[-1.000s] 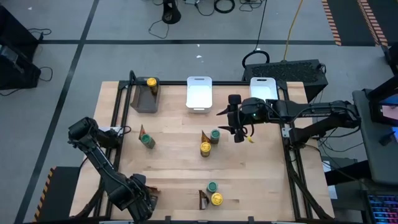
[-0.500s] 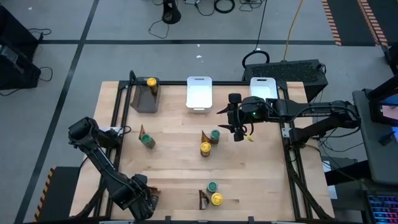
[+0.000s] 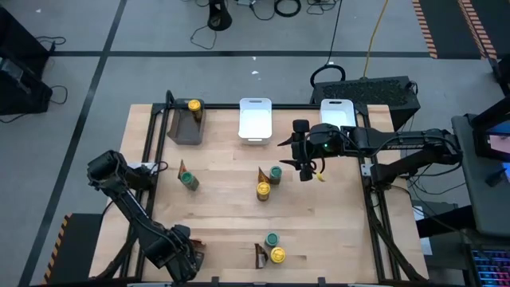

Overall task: Sort spices by type
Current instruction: Put the bottom left yellow seasoning bottle into the black bin

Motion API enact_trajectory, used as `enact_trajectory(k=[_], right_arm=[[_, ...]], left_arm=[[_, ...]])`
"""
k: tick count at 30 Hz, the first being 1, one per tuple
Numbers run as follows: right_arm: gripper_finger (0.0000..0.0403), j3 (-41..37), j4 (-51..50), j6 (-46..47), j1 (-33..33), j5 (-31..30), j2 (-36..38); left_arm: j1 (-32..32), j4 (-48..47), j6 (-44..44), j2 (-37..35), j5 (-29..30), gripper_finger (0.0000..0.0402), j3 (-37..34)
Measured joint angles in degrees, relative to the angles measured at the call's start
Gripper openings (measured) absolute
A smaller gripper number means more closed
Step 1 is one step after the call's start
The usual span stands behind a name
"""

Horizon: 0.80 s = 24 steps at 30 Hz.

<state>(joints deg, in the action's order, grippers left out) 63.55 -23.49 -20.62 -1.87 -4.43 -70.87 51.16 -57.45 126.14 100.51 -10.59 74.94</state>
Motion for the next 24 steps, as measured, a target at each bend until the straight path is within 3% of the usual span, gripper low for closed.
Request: enact_trajectory(k=[15,24], right_arm=[[0.0219,0.00,0.02,-0.02,-0.04,0.00,0.00],[0.0219,0.00,0.00,-0.02,-0.04,0.00,0.00]], left_arm=[[0.00,0.00,-0.51,0.00,-0.79,0.0298,0.00],[-0.02,0.09,-1.04,-0.04,-0.82,0.0243,0.00]])
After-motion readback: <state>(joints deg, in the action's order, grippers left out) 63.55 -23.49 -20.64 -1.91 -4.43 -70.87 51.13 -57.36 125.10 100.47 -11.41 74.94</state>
